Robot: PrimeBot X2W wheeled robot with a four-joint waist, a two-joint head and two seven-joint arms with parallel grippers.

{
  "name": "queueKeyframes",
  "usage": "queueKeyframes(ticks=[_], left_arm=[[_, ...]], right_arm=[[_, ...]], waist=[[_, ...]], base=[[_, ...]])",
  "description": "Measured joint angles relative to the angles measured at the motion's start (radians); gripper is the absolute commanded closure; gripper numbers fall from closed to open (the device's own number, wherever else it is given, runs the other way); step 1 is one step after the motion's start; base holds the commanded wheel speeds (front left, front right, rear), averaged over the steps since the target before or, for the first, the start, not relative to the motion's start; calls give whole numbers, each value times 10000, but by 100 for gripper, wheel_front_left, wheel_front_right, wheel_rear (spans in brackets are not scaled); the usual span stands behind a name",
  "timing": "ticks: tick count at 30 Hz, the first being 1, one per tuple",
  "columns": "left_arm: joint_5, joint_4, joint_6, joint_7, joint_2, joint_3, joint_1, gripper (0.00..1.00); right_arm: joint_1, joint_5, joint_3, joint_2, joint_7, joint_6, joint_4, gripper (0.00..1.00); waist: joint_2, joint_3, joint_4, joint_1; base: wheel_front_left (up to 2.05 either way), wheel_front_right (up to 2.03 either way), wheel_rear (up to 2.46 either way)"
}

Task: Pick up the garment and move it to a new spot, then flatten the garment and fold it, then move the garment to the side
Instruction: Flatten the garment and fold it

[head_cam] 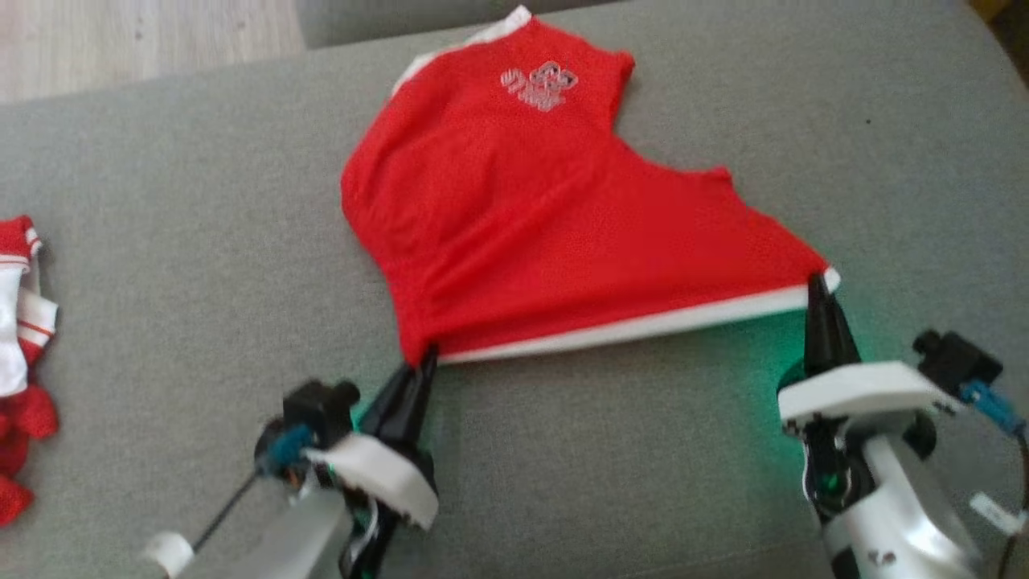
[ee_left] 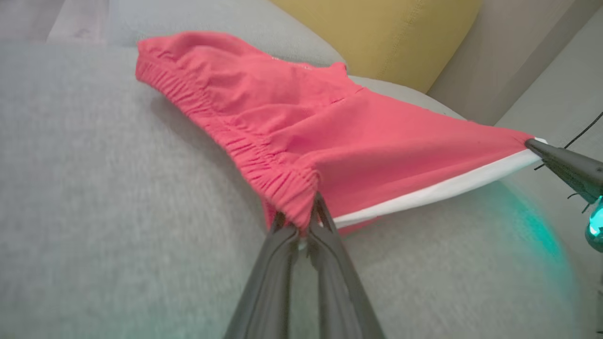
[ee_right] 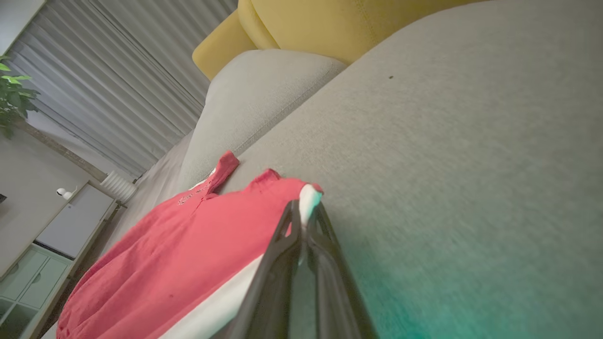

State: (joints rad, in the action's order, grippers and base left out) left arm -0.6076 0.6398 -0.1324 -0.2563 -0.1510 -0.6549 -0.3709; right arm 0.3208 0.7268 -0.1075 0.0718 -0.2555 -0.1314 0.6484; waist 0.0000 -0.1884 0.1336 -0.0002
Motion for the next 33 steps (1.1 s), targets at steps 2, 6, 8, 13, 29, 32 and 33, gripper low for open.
queueKeyframes(ticks=[2, 6, 8, 13, 29, 32, 33], left_arm=[[0, -12, -2, 0, 23, 2, 190, 100], [0, -153, -2, 0, 113, 50, 785, 100], [2, -228, -2, 0, 138, 102, 1030, 100], [33, -349, -4, 0, 169, 416, 1551, 100], [268, -1116, -2, 0, 265, 8, 2367, 100], [267, -1323, 0, 0, 265, -81, 2170, 100], [267, -1384, 0, 0, 263, -127, 2008, 100]], right_arm=[[-156, 44, 36, -8, 0, 0, -44, 100], [-632, 127, 291, -71, 2, 0, -163, 100], [-842, 127, 330, -113, 2, 0, -186, 100], [-1310, 111, 487, -249, 2, 0, -213, 100], [-2311, 568, 719, -276, 2, 0, -1287, 100], [-2061, 568, 520, -272, 2, 0, -1365, 100], [-1838, 566, 458, -272, 10, 0, -1369, 100]], waist=[[0, 94, 2, 0], [0, 492, -51, 0], [0, 700, -111, 0], [0, 1191, -314, -1], [1, 1679, -647, 0], [0, 1449, -748, 2], [0, 1348, -797, 2]], base=[[0, 0, 0], [0, 0, 0], [0, 0, 0], [0, 0, 0], [0, 0, 0], [0, 0, 0], [0, 0, 0]])
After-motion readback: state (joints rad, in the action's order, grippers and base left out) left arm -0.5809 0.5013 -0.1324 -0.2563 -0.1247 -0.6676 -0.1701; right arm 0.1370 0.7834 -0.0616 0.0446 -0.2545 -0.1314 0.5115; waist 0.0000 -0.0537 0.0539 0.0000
